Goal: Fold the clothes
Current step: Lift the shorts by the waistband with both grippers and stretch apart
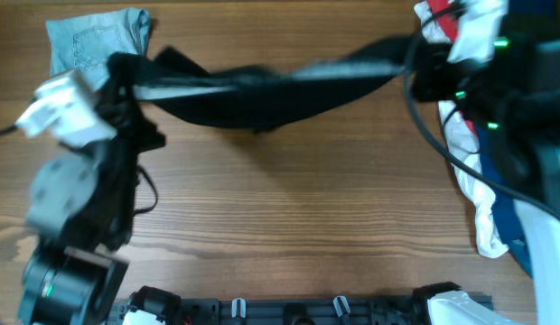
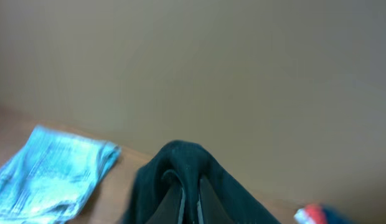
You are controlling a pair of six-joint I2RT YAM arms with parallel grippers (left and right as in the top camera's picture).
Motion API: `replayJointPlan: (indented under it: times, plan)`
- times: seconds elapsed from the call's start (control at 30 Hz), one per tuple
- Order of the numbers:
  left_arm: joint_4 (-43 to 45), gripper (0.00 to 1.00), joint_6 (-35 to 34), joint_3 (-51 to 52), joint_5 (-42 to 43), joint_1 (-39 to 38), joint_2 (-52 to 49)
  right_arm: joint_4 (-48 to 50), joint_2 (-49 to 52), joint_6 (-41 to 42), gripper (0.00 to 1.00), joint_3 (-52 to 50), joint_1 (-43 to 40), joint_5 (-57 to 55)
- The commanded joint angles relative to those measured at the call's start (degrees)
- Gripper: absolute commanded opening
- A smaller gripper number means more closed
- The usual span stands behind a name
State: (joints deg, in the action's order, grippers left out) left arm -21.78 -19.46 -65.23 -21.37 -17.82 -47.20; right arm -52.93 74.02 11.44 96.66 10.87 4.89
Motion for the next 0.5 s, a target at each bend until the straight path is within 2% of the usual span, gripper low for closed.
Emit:
replayJointPlan:
  times: [0.0, 0.13, 0.3, 0.4, 0.47]
  plan:
    - [4.5, 0.04, -0.3, -0.7, -1.5, 0.6, 7.8, -3.5, -0.9, -4.1, 0.07, 12.5, -0.6, -6.7]
    - [6.7, 0.04, -0.3, -0.7, -1.5, 0.6, 9.3, -8.9, -1.3, -5.5, 0.04, 18.3, -0.6, -10.2]
    - [12.0, 0.04, -0.3, -0.7, -1.4, 0.6, 6.4, -10.2, -1.7, -6.1, 0.04, 18.5, -0.6, -11.0]
    - [10.8, 0.04, -0.3, -2.0, -1.4, 0.6, 5.9, -11.6, -2.1, -6.1, 0.04, 18.5, -0.6, -10.9]
    - [6.9, 0.04, -0.3, -4.2, -0.7, 0.6, 6.4, -13.7, -3.1, -5.2, 0.04, 18.5, -0.6, -10.9]
